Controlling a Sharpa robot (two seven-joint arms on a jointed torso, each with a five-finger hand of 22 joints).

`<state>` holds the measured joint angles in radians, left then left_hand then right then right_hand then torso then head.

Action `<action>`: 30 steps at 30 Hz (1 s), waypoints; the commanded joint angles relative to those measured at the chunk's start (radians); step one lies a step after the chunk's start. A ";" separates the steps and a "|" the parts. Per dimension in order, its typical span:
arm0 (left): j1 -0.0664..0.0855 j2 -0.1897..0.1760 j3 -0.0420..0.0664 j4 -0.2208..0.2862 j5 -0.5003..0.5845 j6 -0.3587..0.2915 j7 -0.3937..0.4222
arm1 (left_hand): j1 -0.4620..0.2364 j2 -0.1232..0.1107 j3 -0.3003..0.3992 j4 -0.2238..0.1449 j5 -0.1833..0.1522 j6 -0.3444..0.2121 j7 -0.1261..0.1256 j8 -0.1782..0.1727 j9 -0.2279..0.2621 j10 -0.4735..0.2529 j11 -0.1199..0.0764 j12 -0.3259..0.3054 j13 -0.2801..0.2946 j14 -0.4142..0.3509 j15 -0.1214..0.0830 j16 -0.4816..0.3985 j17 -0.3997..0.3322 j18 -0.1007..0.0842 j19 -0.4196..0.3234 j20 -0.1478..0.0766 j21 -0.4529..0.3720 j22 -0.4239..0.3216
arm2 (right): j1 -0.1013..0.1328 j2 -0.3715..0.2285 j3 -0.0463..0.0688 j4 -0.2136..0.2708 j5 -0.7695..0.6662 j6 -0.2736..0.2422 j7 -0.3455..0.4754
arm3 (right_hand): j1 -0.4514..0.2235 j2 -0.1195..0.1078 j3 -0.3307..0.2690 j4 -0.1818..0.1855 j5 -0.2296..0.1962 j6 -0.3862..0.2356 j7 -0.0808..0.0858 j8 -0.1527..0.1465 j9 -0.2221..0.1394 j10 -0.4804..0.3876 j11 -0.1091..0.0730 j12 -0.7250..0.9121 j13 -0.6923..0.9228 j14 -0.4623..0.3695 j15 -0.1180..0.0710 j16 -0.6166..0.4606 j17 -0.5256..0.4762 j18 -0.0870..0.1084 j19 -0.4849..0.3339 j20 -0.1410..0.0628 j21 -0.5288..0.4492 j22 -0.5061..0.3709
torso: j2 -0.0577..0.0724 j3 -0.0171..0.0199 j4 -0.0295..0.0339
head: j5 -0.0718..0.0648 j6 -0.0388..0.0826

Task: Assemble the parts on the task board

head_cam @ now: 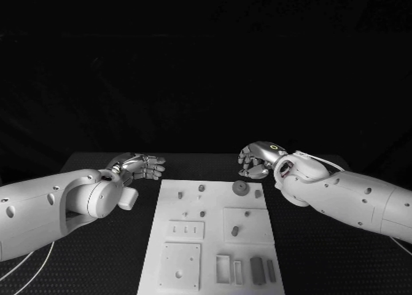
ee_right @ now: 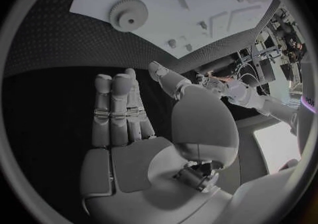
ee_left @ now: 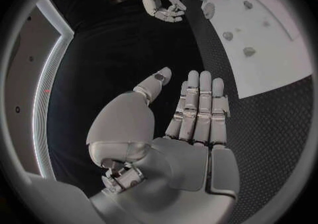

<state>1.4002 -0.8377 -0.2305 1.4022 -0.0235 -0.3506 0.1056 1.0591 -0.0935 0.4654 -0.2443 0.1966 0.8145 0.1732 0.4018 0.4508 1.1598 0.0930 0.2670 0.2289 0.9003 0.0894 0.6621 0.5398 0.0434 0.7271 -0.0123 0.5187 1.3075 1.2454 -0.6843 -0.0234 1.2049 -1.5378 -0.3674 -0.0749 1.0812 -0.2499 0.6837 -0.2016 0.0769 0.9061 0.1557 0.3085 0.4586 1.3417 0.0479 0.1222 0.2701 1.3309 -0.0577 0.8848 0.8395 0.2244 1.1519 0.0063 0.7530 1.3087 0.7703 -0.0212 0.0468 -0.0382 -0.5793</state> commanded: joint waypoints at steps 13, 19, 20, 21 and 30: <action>-0.005 0.011 -0.001 -0.013 -0.003 0.029 0.013 | -0.006 0.003 0.007 -0.002 -0.003 -0.002 0.001 -0.003 0.002 -0.001 0.001 0.000 0.001 -0.005 0.001 0.006 -0.002 0.009 -0.008 0.002 0.007 0.017 | -0.032 0.041 -0.001 -0.100 0.038 0.132 0.056 | -0.028 0.011 -0.148 -0.022 0.065 -0.058 -0.021 -0.042 -0.011 -0.084 -0.028 0.412 0.577 -0.018 -0.030 0.115 0.069 0.036 0.016 -0.024 0.060 0.024 | -0.006 0.0273 -0.0230 | 0.004 -0.007; -0.006 0.013 -0.001 -0.016 -0.003 0.033 0.011 | -0.006 0.003 0.007 -0.002 -0.003 -0.002 0.001 -0.003 0.002 -0.001 0.001 -0.001 0.001 -0.005 0.001 0.006 -0.002 0.009 -0.008 0.002 0.007 0.017 | -0.051 0.066 -0.001 -0.131 0.014 0.116 0.053 | -0.031 0.005 -0.152 -0.018 0.065 -0.071 -0.025 -0.050 -0.013 -0.124 -0.032 0.529 0.673 -0.022 -0.035 0.170 0.115 0.037 0.008 -0.029 0.098 0.024 | -0.003 0.0331 -0.0213 | 0.003 -0.012; -0.006 0.013 -0.001 -0.016 -0.003 0.034 0.011 | -0.006 0.003 0.007 -0.002 -0.003 -0.002 0.001 -0.003 0.002 -0.001 0.001 -0.001 0.001 -0.005 0.001 0.006 -0.002 0.009 -0.008 0.002 0.007 0.017 | -0.053 0.070 -0.001 -0.135 0.014 0.118 0.054 | -0.031 0.005 -0.152 -0.018 0.065 -0.071 -0.025 -0.050 -0.013 -0.124 -0.032 0.529 0.673 -0.022 -0.035 0.170 0.115 0.037 0.008 -0.029 0.098 0.024 | -0.003 0.0336 -0.0206 | 0.002 -0.012; -0.006 0.013 -0.001 -0.014 -0.003 0.034 0.011 | -0.006 0.003 0.007 -0.002 -0.003 -0.002 0.001 -0.003 0.002 -0.001 0.001 -0.001 0.001 -0.005 0.001 0.006 -0.002 0.009 -0.008 0.002 0.007 0.017 | -0.054 0.073 -0.001 -0.140 0.014 0.115 0.055 | -0.033 0.004 -0.156 -0.018 0.060 -0.073 -0.026 -0.050 -0.013 -0.119 -0.037 0.553 0.690 -0.019 -0.035 0.183 0.124 0.037 0.010 -0.029 0.104 0.024 | -0.002 0.0342 -0.0202 | 0.000 -0.012; -0.006 0.011 -0.001 -0.007 -0.003 0.035 0.010 | -0.006 0.003 0.007 -0.003 -0.003 -0.002 0.001 -0.004 0.002 -0.002 0.002 -0.002 0.001 -0.006 0.001 0.006 -0.002 0.009 -0.008 0.002 0.007 0.017 | -0.062 0.091 -0.001 -0.163 0.015 0.111 0.058 | -0.036 0.023 -0.158 -0.033 0.056 -0.066 -0.033 -0.043 -0.008 -0.182 -0.039 0.895 0.933 -0.037 -0.042 0.305 0.243 0.037 0.009 -0.049 0.196 0.022 | -0.001 0.0331 -0.0182 | -0.003 -0.016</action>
<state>1.3935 -0.8276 -0.2322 1.3912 -0.0236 -0.3329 0.1054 1.0592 -0.0934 0.4681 -0.2469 0.1966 0.8145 0.1732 0.4018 0.4515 1.1598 0.0930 0.2670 0.2286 0.9004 0.0894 0.6621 0.5389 0.0434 0.7271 -0.0123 0.5225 1.3080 1.1843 -0.5940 -0.0247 1.0430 -1.5101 -0.2618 -0.0283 1.0463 -0.2326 0.5236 -0.2342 0.1356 0.8349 0.1230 0.2632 0.4502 1.1592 0.0091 1.0124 1.2011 1.2969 -0.0986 1.1850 1.0818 0.2379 1.1589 -0.0362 0.9473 1.3090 0.7699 0.0121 0.0273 -0.0406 -0.5935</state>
